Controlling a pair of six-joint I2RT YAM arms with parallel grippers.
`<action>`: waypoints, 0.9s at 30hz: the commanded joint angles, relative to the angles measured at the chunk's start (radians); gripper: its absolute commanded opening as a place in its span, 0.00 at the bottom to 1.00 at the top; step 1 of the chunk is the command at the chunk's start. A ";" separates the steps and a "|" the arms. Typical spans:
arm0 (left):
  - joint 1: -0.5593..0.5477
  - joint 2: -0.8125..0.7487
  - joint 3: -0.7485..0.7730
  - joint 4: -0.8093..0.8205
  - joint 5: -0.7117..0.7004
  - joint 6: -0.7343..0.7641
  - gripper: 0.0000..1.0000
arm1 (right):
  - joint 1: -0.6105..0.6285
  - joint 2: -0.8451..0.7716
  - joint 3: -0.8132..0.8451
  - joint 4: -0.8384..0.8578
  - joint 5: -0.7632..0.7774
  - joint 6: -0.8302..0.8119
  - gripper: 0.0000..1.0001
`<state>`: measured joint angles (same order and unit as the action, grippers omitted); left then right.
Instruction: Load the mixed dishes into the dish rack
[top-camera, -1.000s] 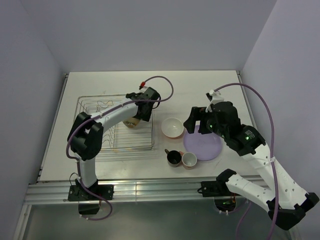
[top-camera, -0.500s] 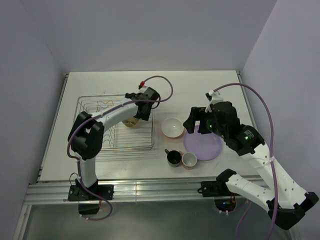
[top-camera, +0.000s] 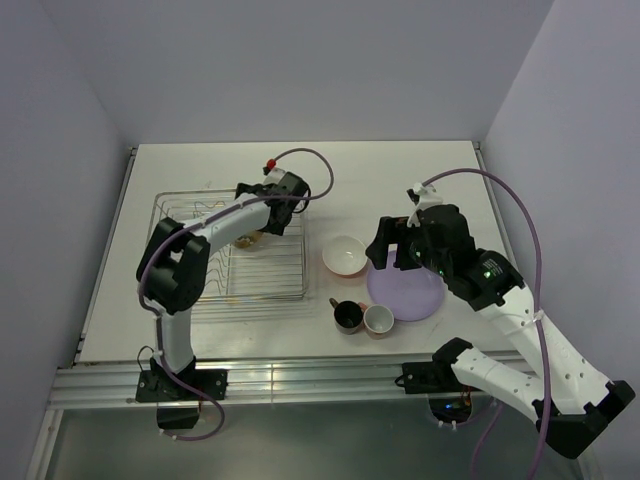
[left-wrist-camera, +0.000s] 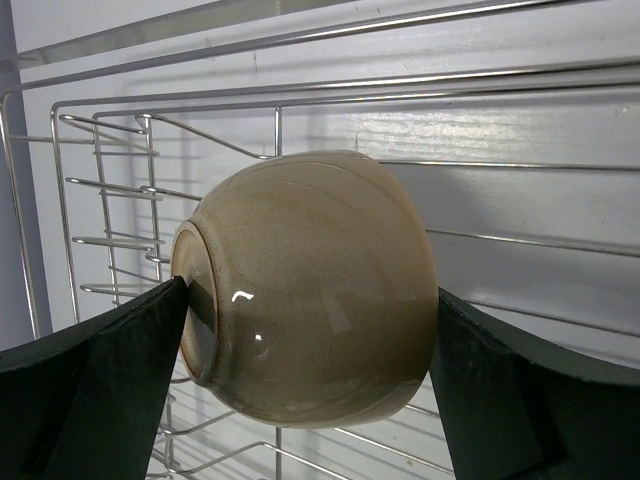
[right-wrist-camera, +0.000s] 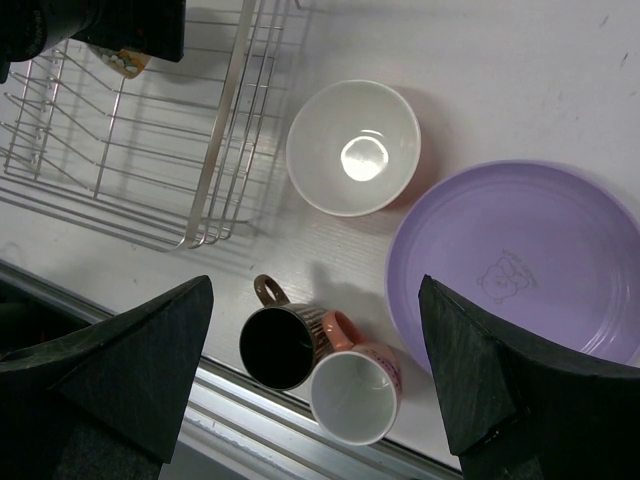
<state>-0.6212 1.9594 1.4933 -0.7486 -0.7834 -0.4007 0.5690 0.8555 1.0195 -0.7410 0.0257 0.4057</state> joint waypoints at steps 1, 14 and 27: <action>0.015 -0.023 -0.057 0.047 0.280 -0.035 0.99 | -0.004 -0.003 -0.007 0.045 0.008 -0.015 0.91; 0.040 -0.065 -0.111 0.124 0.455 0.006 0.99 | -0.006 -0.004 -0.032 0.060 -0.004 -0.019 0.91; 0.025 -0.060 -0.136 0.112 0.293 -0.018 0.99 | -0.004 0.016 -0.038 0.084 -0.021 -0.025 0.92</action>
<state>-0.5785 1.8435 1.4086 -0.6048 -0.5587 -0.3370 0.5686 0.8700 0.9924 -0.7124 0.0093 0.3981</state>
